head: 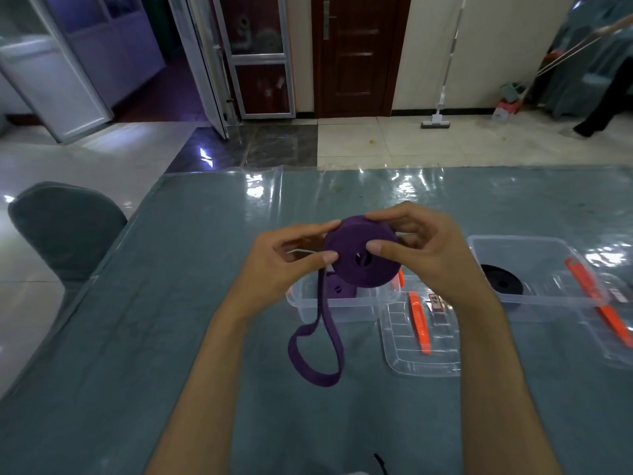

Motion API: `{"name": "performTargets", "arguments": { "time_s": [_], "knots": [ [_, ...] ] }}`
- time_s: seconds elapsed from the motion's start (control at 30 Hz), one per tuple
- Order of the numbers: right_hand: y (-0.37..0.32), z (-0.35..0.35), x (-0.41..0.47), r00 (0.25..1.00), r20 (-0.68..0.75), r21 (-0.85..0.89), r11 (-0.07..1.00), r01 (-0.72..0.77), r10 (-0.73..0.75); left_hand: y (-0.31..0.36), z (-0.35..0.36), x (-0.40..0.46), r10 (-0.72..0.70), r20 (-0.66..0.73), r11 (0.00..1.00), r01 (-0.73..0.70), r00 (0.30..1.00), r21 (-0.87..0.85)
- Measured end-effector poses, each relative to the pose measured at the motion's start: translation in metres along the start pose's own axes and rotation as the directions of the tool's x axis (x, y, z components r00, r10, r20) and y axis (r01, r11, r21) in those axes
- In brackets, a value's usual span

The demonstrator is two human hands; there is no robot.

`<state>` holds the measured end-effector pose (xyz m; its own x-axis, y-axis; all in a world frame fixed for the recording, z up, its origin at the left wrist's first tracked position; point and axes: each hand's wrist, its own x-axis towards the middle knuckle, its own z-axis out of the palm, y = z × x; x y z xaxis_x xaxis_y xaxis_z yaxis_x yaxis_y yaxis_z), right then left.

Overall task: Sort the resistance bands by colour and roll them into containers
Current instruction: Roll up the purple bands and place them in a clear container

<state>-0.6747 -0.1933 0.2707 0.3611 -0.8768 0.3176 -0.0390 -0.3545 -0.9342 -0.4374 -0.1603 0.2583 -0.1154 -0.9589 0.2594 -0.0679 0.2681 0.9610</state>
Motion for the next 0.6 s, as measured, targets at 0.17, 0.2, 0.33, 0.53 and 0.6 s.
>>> {"name": "performTargets", "arguments": {
  "time_s": [0.17, 0.2, 0.33, 0.53, 0.6],
  "knots": [
    [0.0, 0.005, 0.004, 0.997, 0.051, -0.03, 0.998, -0.052, 0.053, 0.0, 0.01, 0.001, 0.067, -0.072, 0.998, -0.068, 0.995, -0.004],
    [0.0, 0.006, 0.004, 0.998, 0.05, -0.008, 0.999, -0.033, 0.033, 0.0, 0.011, 0.002, 0.064, -0.086, 0.997, -0.067, 0.994, -0.025],
    [-0.002, 0.013, 0.002, 0.996, -0.07, 0.086, 0.995, 0.053, -0.047, 0.001, 0.009, 0.002, 0.028, -0.035, 0.995, -0.031, 0.999, -0.097],
    [0.004, 0.0, 0.004, 0.996, 0.004, 0.063, 0.994, -0.087, 0.086, 0.003, 0.013, 0.001, 0.052, -0.118, 0.998, -0.055, 0.992, -0.022],
    [-0.002, -0.01, 0.003, 0.984, 0.091, -0.008, 0.989, -0.15, 0.15, 0.0, 0.018, -0.002, 0.045, -0.124, 0.998, -0.049, 0.991, -0.032]
  ]
}}
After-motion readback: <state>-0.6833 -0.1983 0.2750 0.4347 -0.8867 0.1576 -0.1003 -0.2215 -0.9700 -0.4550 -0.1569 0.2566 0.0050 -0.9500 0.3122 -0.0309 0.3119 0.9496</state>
